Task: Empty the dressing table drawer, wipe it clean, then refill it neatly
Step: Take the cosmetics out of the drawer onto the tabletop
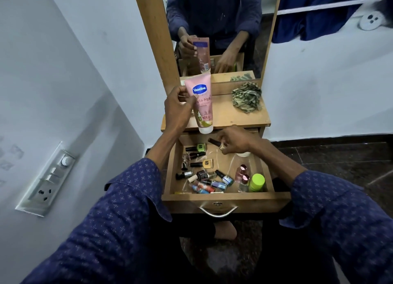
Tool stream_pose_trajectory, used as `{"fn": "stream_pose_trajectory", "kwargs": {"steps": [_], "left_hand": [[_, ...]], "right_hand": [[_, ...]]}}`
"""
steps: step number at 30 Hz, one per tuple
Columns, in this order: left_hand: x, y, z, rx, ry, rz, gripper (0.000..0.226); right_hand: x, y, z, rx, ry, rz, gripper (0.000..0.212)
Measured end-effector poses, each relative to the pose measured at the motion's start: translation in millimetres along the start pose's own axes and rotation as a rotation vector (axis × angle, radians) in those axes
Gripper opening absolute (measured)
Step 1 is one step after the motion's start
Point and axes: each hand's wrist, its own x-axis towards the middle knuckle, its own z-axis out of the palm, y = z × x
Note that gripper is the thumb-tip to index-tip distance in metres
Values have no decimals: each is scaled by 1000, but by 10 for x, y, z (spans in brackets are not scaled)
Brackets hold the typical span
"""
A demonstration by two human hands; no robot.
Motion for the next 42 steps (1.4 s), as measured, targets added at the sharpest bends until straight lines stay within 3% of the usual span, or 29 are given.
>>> {"fn": "stream_pose_trajectory", "kwargs": {"steps": [3, 8, 14, 21, 27, 36, 42], "left_hand": [[161, 9, -30, 8, 20, 15, 36], [428, 28, 56, 58, 40, 21, 34], [619, -79, 165, 119, 3, 40, 33], [848, -212, 282, 85, 3, 29, 37], [970, -319, 366, 65, 12, 49, 35], [860, -364, 357, 33, 21, 8, 48], [618, -347, 224, 34, 45, -2, 45]], "right_hand": [[-72, -16, -127, 93, 43, -31, 32], [-46, 53, -391, 350, 257, -82, 32], [346, 150, -485, 488, 501, 67, 39], [970, 153, -469, 484, 558, 210, 29], [1252, 127, -479, 469, 587, 209, 36], [1243, 121, -421, 476, 635, 220, 37], [972, -4, -433, 382, 728, 251, 41]]}}
